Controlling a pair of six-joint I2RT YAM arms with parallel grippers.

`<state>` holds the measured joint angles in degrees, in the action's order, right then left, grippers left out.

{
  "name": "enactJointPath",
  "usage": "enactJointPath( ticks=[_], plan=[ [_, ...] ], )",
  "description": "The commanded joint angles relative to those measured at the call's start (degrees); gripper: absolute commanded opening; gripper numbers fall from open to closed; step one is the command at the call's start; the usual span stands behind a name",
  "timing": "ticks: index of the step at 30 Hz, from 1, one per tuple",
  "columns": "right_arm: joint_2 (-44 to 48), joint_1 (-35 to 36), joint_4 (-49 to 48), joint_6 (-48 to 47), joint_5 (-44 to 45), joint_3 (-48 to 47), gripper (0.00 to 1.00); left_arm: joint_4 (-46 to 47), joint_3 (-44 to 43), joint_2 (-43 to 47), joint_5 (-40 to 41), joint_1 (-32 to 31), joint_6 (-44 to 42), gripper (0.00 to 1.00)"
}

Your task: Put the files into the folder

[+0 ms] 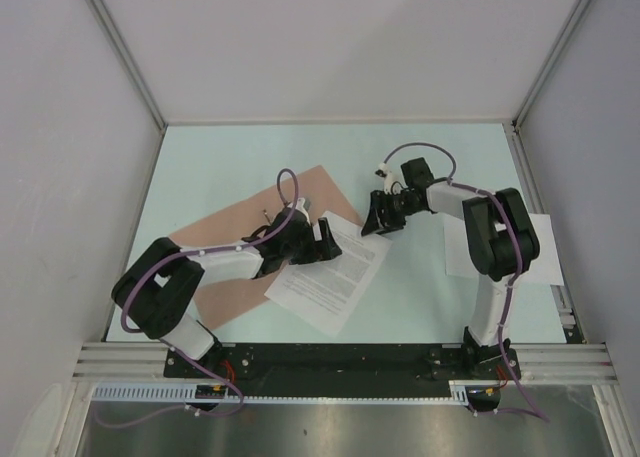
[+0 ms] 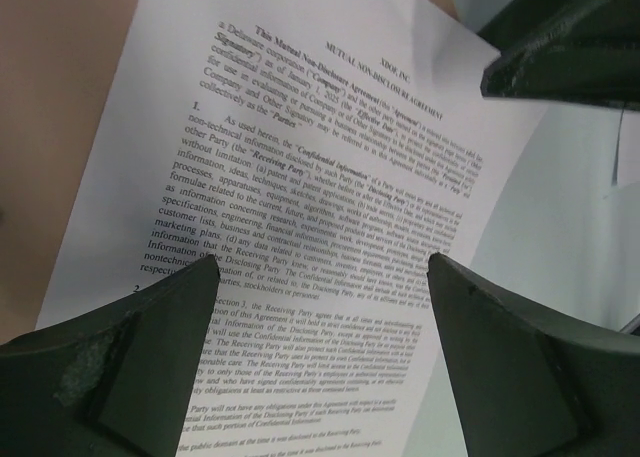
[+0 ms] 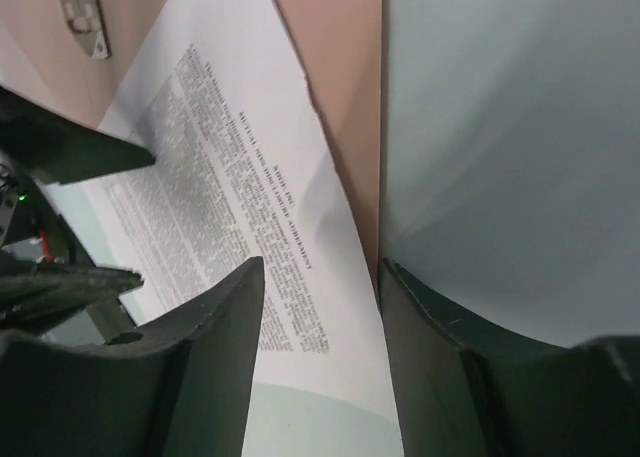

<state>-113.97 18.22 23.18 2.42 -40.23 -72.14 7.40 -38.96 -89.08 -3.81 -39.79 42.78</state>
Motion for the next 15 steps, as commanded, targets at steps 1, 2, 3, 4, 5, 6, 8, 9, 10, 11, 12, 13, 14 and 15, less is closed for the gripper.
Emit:
enactJointPath(
  ticks=[1,2,3,4,5,6,8,9,10,11,12,13,14,15],
  plan=[
    [5.42,-0.90,-12.06,10.57,-4.07,10.68,0.56,2.88,3.27,-3.29,-0.49,-0.46,4.85,0.93],
    [6.47,-1.16,-14.11,12.94,-4.07,12.53,0.58,3.15,3.71,-3.64,-0.67,-0.46,5.11,0.93],
    [8.83,-1.51,-15.69,13.84,-4.07,14.12,0.60,3.67,3.89,-4.34,-0.84,-0.46,5.55,0.93],
    [9.64,-1.95,-17.10,14.19,-3.81,16.83,0.61,3.68,3.98,-4.61,-0.93,-0.55,5.64,0.93],
    [10.60,-2.74,-17.03,14.37,-3.63,17.64,0.62,3.68,4.15,-4.70,-0.85,-0.55,5.73,0.93],
    [12.01,-3.27,-16.85,14.28,-3.54,18.43,0.62,3.94,4.42,-4.79,-0.93,-0.55,5.90,0.93],
    [13.59,-4.76,-16.67,14.02,-3.37,21.06,0.63,3.85,4.59,-4.79,-0.67,-0.55,5.91,0.93],
    [14.30,-5.29,-16.94,14.11,-3.45,22.03,0.63,3.59,4.59,-4.79,-0.41,-0.46,5.82,0.93],
    [15.52,-5.73,-16.94,14.28,-3.54,22.82,0.63,3.59,4.59,-4.88,-0.32,-0.55,5.82,0.93],
    [16.06,-6.00,-16.94,14.20,-3.54,24.66,0.64,3.59,4.68,-4.88,-0.23,-0.46,5.82,0.93],
    [16.85,-6.35,-17.37,15.07,-3.54,25.72,0.64,3.59,4.77,-4.88,-0.14,-0.46,5.82,0.93],
    [18.25,-6.44,-19.12,15.86,-3.89,27.12,0.64,3.50,4.68,-5.05,-0.23,-0.55,5.73,0.93],
    [19.13,-6.61,-19.92,16.65,-3.89,29.58,0.64,3.50,4.77,-5.31,-0.05,-0.55,5.82,0.93],
    [19.92,-7.05,-20.62,17.53,-3.98,30.90,0.64,3.76,4.94,-5.49,-0.05,-0.55,5.91,0.93]
  ],
)
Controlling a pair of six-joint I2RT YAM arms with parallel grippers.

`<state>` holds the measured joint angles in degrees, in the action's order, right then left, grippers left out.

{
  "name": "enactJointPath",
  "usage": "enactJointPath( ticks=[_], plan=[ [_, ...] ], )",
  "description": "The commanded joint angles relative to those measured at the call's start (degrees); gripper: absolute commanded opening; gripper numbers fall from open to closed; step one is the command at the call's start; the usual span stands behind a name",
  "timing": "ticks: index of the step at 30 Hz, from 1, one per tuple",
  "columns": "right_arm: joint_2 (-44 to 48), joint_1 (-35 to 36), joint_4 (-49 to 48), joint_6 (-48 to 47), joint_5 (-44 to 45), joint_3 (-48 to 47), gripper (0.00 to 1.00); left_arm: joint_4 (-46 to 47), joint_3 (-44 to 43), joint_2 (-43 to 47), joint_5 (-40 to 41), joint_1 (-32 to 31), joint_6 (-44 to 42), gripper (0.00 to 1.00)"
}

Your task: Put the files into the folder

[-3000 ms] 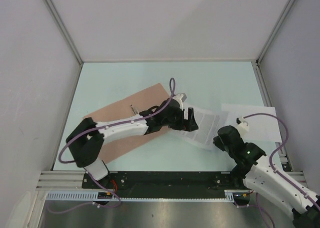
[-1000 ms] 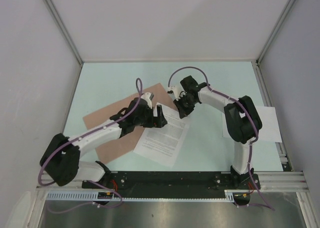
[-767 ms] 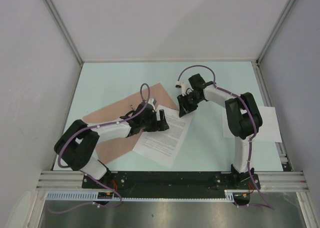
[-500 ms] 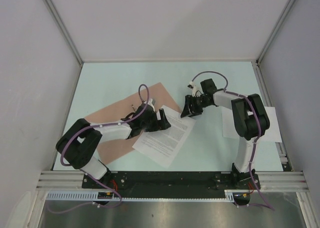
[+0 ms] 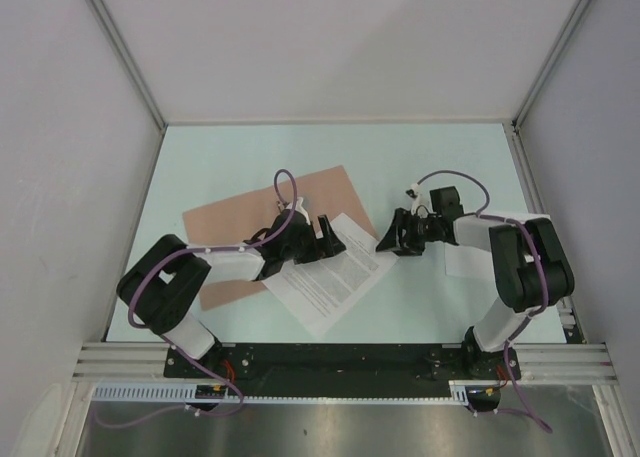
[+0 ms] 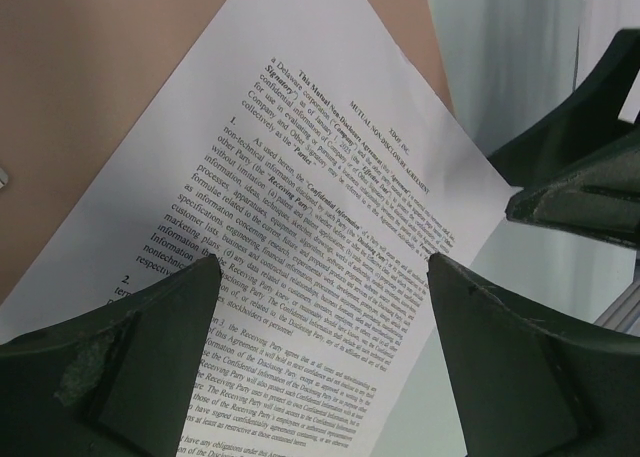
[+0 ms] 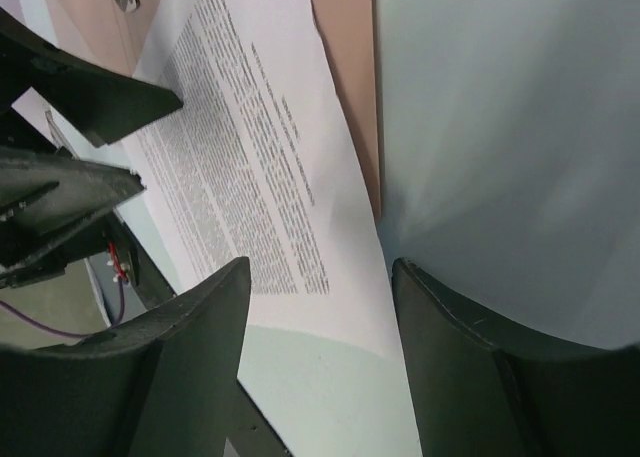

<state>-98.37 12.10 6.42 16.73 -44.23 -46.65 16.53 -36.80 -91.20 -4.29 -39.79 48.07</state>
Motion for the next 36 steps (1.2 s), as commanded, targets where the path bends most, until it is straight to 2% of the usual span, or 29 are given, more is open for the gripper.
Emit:
enactJointPath(
  ticks=[1,3,6,10,11,13,15,21,24,27,28,29,30,31,33,36],
  plan=[
    [5.02,-1.11,-4.91,4.61,-0.33,6.56,0.64,-5.29,2.87,-3.55,0.34,-0.55,0.70,0.93],
    [7.92,-1.29,-5.97,6.46,0.10,10.15,0.64,-4.94,3.05,-3.90,0.17,-0.55,0.97,0.93],
    [12.14,-1.02,-15.35,13.92,-1.73,17.44,0.63,-4.67,3.13,-4.34,0.25,-0.73,1.14,0.93],
    [15.66,0.82,-35.88,27.45,-0.26,27.13,0.63,-4.41,2.79,-4.69,0.16,-0.90,1.58,0.93],
    [15.92,1.26,-40.47,33.31,0.62,28.97,0.63,-4.49,2.78,-4.69,0.16,-0.99,1.58,0.93],
    [15.23,3.18,-53.45,38.18,3.87,33.79,0.62,-4.49,2.43,-4.87,0.16,-1.25,1.67,0.93],
    [13.74,5.38,-60.25,41.79,7.82,35.14,0.63,-4.49,2.43,-4.87,0.25,-1.43,1.85,0.93],
    [10.39,11.27,-68.80,47.33,17.14,38.30,0.63,-4.41,2.43,-4.52,0.25,-2.04,2.02,0.93],
    [11.17,11.37,-72.95,49.02,19.70,40.59,0.62,-4.49,2.43,-4.08,0.16,-2.22,2.02,0.93],
    [18.18,8.48,-55.17,38.76,18.39,35.08,0.62,-5.45,2.34,-3.11,0.16,-2.66,1.50,0.93],
    [21.00,8.38,-41.97,29.94,20.04,33.05,0.63,-5.90,1.91,-2.50,0.60,-2.92,1.06,0.93],
    [27.29,8.64,-33.92,25.67,22.58,30.68,0.66,-7.55,1.64,-1.36,1.21,-3.27,0.71,0.93],
    [29.79,9.17,-26.70,21.19,28.87,25.79,0.69,-8.61,1.20,-0.39,2.00,-4.23,-0.43,0.93],
    [31.73,9.43,-17.32,18.28,30.85,24.26,0.71,-9.58,0.24,0.40,3.49,-4.68,-0.87,0.93],
    [35.87,7.60,-12.42,13.25,32.10,22.75,0.78,-11.78,-0.82,2.41,4.12,-5.99,-2.01,0.94],
    [33.52,2.59,-8.81,8.50,28.52,20.38,0.82,-13.89,-3.27,4.18,4.12,-7.49,-2.63,0.95]
  ],
)
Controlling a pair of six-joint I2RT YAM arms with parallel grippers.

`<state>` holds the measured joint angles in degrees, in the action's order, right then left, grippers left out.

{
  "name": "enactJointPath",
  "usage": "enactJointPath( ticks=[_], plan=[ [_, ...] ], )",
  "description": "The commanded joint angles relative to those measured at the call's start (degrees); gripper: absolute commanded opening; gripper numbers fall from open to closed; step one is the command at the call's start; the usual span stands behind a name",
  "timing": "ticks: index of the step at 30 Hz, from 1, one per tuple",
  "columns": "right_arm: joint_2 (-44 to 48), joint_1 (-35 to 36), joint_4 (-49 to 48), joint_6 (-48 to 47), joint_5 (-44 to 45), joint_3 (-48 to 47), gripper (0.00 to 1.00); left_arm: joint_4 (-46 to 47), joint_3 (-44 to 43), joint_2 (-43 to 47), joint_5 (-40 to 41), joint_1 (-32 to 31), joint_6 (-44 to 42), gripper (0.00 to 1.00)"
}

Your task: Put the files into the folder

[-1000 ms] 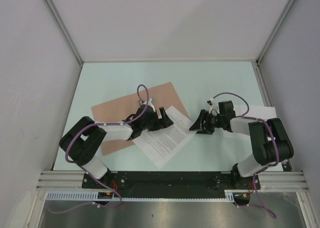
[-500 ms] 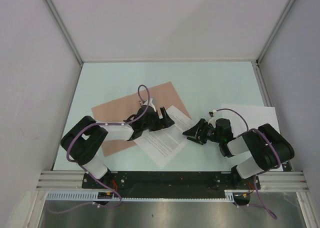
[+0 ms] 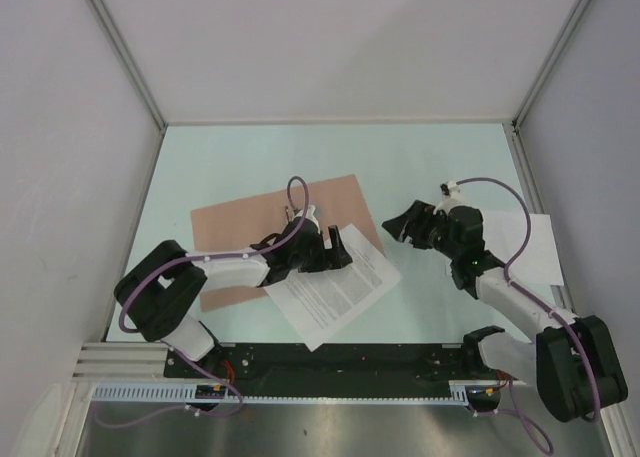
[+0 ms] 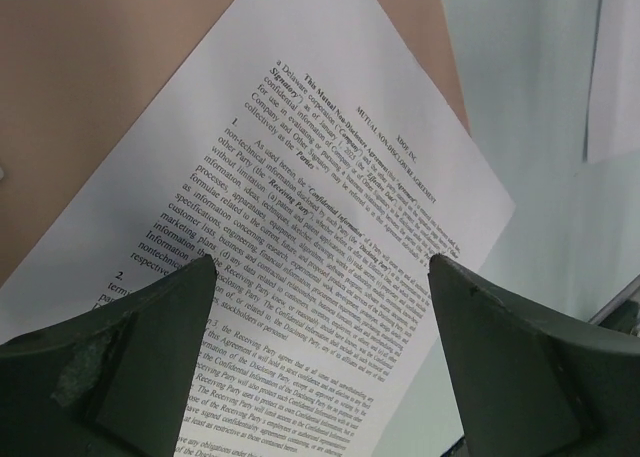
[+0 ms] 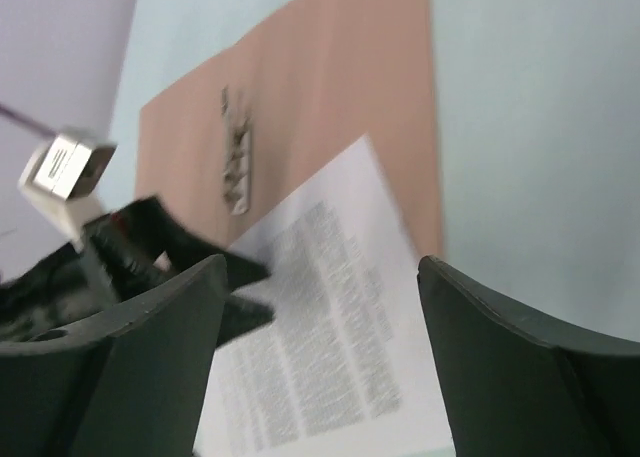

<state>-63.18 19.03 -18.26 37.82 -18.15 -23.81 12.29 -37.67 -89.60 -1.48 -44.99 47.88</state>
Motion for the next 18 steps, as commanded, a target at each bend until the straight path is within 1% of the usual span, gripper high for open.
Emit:
enactJointPath(
  ticks=[1,3,6,7,11,14,18],
  plan=[
    [-2.99,-6.00,16.58,-13.47,1.81,-3.68,0.83,-10.18,-3.45,2.85,1.30,-2.47,-2.44,0.95],
    [-6.41,-6.63,17.38,-15.06,-0.81,-4.22,0.82,-10.97,-4.25,2.68,1.30,-2.91,-2.09,0.95],
    [-7.66,-6.11,17.91,-14.97,-2.14,-4.22,0.82,-10.80,-4.52,2.77,1.30,-3.17,-1.65,0.95],
    [-7.58,-5.67,19.82,-14.71,-1.80,-4.22,0.81,-10.89,-4.43,3.03,1.30,-3.35,-1.65,0.95],
    [-5.91,-3.82,21.16,-10.94,-1.80,-1.86,0.79,-10.02,-3.82,1.98,1.13,-3.87,-0.86,0.96],
    [-4.94,-3.03,19.76,-7.16,-3.20,1.03,0.76,-8.87,-3.11,0.22,0.69,-3.87,0.28,0.95],
    [-5.38,-2.42,13.98,-3.64,-6.01,4.90,0.74,-7.55,-2.06,-1.45,0.68,-3.87,1.60,0.96]
  ],
)
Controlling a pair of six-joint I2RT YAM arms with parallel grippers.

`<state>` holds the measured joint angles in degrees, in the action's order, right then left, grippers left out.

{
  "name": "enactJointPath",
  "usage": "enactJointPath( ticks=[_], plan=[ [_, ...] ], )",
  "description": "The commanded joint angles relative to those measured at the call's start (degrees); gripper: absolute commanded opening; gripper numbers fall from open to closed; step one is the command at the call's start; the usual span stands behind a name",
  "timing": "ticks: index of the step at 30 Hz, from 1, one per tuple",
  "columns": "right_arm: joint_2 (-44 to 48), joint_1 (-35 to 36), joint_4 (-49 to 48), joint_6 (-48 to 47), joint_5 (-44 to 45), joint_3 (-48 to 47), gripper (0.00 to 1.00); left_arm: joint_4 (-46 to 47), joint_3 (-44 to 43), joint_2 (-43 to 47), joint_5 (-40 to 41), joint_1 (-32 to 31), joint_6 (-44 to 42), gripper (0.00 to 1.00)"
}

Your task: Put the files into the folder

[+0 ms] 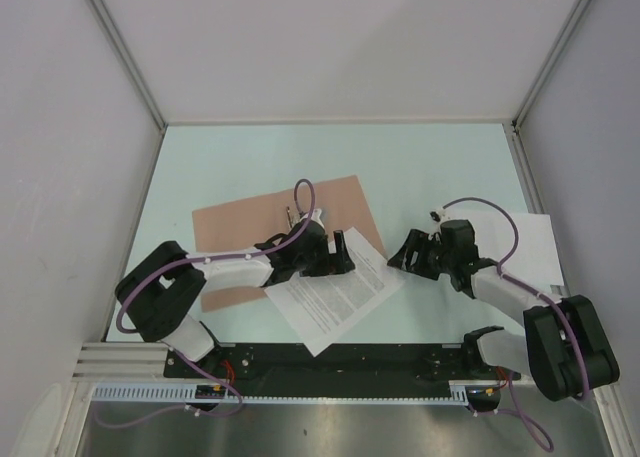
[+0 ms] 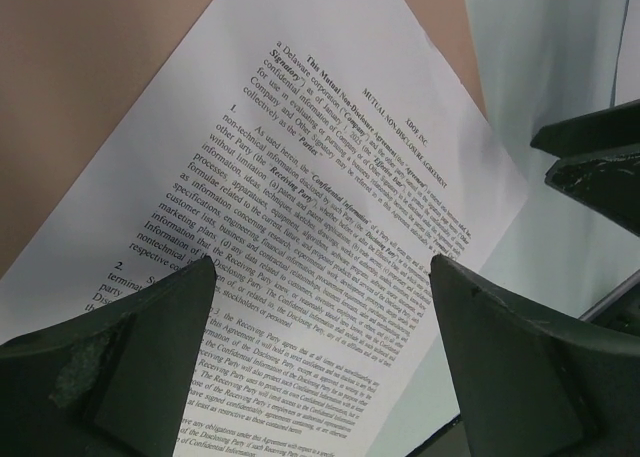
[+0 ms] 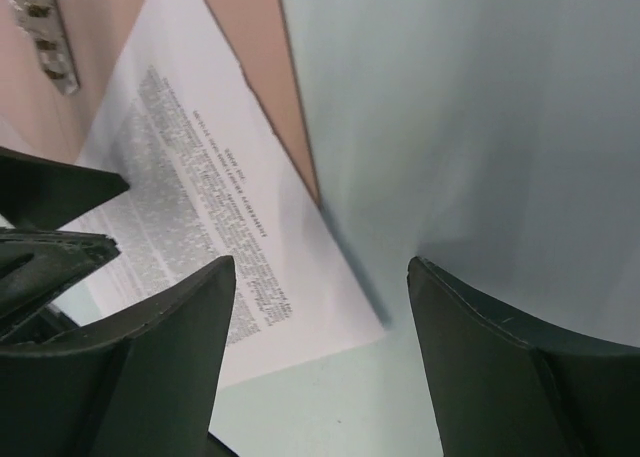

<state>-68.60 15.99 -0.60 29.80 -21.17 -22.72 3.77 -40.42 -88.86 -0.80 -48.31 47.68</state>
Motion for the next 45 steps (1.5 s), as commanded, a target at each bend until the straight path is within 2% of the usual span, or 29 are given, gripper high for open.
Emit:
enactJointPath(
  ticks=[1,7,15,20,22,27,30,32,34,36,38,40,45],
  plan=[
    [-0.22,0.80,-4.84,5.08,-3.87,4.43,0.74,0.98,0.70,-2.46,0.01,-0.55,1.89,0.96],
    [0.56,2.29,-10.73,9.31,-8.01,8.21,0.71,1.24,1.14,-3.34,0.53,-0.55,2.33,0.96],
    [11.46,1.77,-10.02,13.96,-10.91,10.23,0.68,1.50,2.02,-3.34,0.62,-0.55,2.68,0.96],
    [12.70,2.20,-25.81,25.21,-13.72,15.24,0.69,1.59,1.84,-3.51,0.62,-0.55,2.94,0.96],
    [10.87,2.91,-28.92,28.18,-13.99,15.69,0.70,1.59,1.84,-3.43,0.62,-0.55,3.03,0.96],
    [10.59,7.12,-38.94,36.19,-8.29,18.67,0.74,1.68,1.84,-3.08,0.62,-0.55,3.21,0.96],
    [13.04,11.51,-39.75,39.10,-1.70,19.38,0.74,1.85,1.84,-3.16,0.62,-0.55,3.38,0.96],
    [14.63,14.76,-35.99,38.06,3.48,18.68,0.74,2.03,1.84,-3.25,0.53,-0.55,3.47,0.96],
    [16.82,18.09,-34.04,37.61,8.91,18.85,0.70,2.29,1.84,-3.34,0.53,-0.55,3.56,0.96],
    [19.27,20.65,-30.26,36.74,13.24,18.94,0.60,2.38,1.84,-3.34,0.62,-0.55,3.65,0.96],
    [21.13,25.99,-27.02,36.56,21.14,19.73,0.56,2.47,1.84,-3.25,0.53,-0.55,3.73,0.96],
    [22.80,29.17,-25.34,36.20,29.73,20.52,0.44,3.00,1.93,-2.99,0.53,-0.55,4.00,0.96],
    [20.18,30.59,-25.24,32.26,33.21,20.18,0.24,3.87,2.63,-0.62,0.45,-0.55,4.26,0.96]
  ],
)
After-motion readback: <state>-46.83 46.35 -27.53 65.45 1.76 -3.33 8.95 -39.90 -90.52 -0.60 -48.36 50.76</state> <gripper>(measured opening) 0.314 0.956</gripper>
